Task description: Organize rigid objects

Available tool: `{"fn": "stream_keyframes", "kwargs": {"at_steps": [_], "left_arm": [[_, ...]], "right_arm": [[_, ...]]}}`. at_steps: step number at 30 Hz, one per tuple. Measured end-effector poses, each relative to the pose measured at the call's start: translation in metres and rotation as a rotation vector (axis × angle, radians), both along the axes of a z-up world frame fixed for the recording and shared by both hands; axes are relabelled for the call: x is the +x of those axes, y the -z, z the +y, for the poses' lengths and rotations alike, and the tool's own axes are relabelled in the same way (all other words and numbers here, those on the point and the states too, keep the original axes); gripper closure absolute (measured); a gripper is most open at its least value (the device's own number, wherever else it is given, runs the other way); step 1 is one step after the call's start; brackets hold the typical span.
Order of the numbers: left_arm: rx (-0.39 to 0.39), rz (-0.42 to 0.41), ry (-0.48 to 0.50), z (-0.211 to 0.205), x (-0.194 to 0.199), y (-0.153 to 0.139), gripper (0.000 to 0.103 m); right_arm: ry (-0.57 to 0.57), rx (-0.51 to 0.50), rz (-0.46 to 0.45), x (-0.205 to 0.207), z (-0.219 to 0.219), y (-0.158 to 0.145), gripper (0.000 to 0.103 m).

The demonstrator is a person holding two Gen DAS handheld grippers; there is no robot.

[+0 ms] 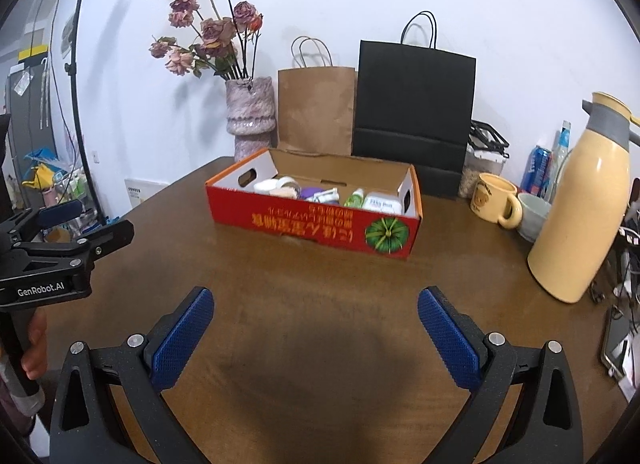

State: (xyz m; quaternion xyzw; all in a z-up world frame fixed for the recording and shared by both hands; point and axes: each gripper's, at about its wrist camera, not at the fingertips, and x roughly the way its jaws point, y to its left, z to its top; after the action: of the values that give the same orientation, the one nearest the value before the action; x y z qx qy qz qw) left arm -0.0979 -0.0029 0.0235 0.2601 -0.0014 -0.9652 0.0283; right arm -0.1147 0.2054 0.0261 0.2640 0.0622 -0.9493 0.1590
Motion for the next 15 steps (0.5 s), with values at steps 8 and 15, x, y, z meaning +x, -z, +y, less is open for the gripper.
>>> {"fn": "stream_keyframes", "kwargs": {"at_steps": [8,15], "left_arm": [[0.017,-0.031,0.016,0.004,0.019,0.011,0.000],[0.024,-0.042,0.022,0.006,0.024,0.014,0.000]], "right_arm": [[-0.002,-0.004,-0.034,0.019,0.004,0.012,0.000],[-0.001,-0.005,-0.041,0.025,0.005,0.015,0.000]]}}
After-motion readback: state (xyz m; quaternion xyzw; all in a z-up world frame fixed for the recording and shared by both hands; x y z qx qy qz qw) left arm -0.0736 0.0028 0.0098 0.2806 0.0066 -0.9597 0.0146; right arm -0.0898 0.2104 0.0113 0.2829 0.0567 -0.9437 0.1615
